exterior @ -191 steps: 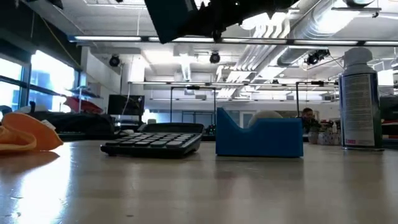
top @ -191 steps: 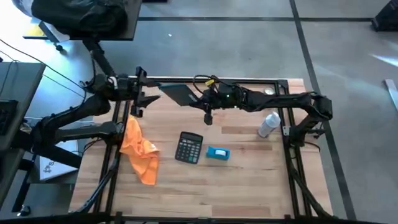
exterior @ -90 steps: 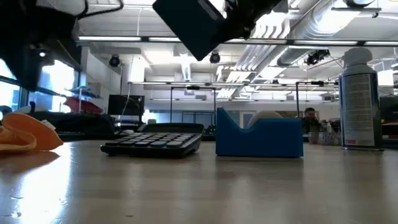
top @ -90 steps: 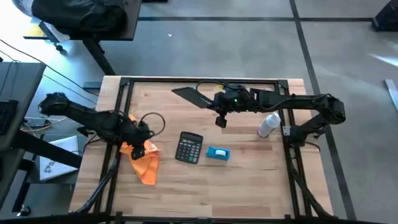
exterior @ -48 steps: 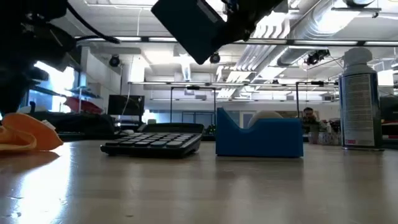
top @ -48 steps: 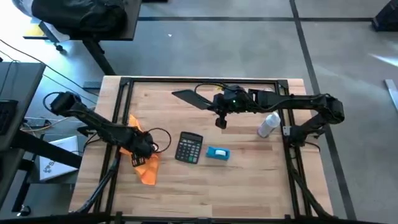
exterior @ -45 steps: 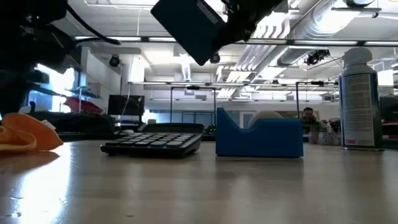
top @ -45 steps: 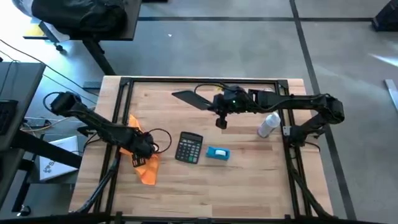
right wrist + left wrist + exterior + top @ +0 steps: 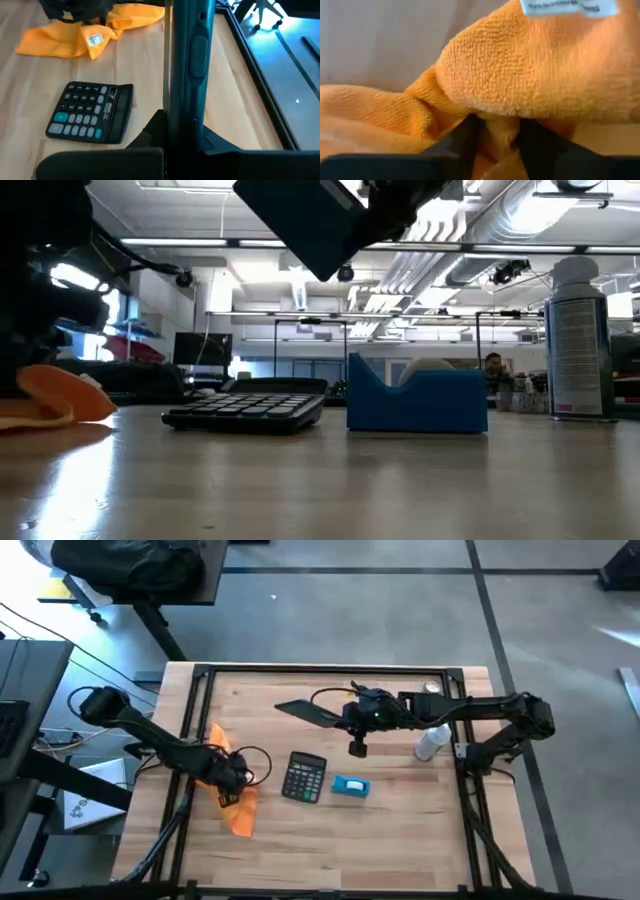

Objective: Apply microfiber cloth
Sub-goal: Wipe the back of the cellphone with the microfiber cloth

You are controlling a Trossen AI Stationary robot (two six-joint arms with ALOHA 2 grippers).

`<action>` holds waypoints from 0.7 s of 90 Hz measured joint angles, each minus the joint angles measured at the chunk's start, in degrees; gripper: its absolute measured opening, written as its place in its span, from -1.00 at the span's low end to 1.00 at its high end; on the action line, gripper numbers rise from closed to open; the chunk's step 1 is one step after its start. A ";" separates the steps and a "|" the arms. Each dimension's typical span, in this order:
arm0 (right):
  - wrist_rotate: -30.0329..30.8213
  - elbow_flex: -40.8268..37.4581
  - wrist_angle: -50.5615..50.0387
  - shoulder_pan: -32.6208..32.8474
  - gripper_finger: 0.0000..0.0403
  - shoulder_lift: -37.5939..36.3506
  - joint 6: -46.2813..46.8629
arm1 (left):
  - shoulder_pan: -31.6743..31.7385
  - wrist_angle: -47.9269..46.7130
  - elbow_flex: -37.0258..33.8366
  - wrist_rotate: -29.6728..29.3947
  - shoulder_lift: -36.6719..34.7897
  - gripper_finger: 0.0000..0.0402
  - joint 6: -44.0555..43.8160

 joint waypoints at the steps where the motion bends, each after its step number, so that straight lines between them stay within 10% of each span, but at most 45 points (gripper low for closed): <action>1: 0.17 0.00 -0.03 -0.02 -1.00 0.00 0.12 | -0.08 -0.14 0.10 -0.89 -0.21 -0.77 0.37; 36: -2.08 0.00 6.81 -0.20 -1.00 5.93 5.64 | -0.45 16.24 5.63 -33.13 -19.99 -0.99 21.51; 63: -1.84 -0.02 24.72 -1.14 -1.00 11.85 7.11 | -0.16 52.30 5.73 -36.70 -27.94 -1.00 63.18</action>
